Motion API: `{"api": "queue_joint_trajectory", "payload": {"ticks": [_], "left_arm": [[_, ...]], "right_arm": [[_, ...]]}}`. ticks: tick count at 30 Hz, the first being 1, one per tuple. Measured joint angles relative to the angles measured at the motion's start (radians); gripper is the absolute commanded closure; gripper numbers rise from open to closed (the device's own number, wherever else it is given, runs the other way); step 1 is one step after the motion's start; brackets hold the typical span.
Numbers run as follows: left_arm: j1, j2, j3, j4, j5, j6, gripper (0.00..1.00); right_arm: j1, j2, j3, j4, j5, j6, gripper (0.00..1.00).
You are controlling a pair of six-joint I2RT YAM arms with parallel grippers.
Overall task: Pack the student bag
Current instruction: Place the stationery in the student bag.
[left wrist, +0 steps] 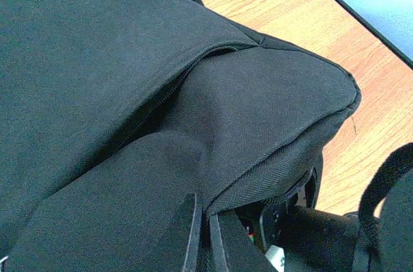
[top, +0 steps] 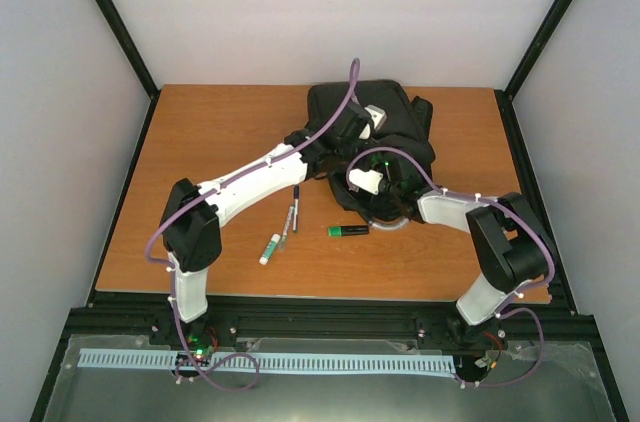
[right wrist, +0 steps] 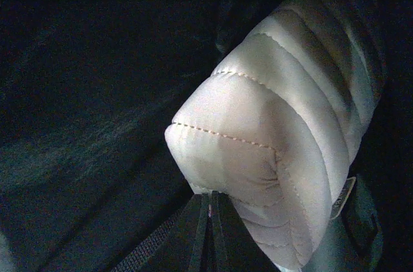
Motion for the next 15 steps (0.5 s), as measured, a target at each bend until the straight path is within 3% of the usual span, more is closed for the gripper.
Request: {"api": "queue_joint_trajectory", "payload": {"ticks": [10, 15], "left_arm": [[0.004, 0.000, 0.000, -0.003, 0.002, 0.000, 0.99], [0.000, 0.000, 0.000, -0.005, -0.003, 0.003, 0.99]], "right_arm": [[0.015, 0.050, 0.007, 0.064, 0.032, 0.023, 0.97], [0.015, -0.064, -0.050, 0.013, 0.028, 0.069, 0.97]]}}
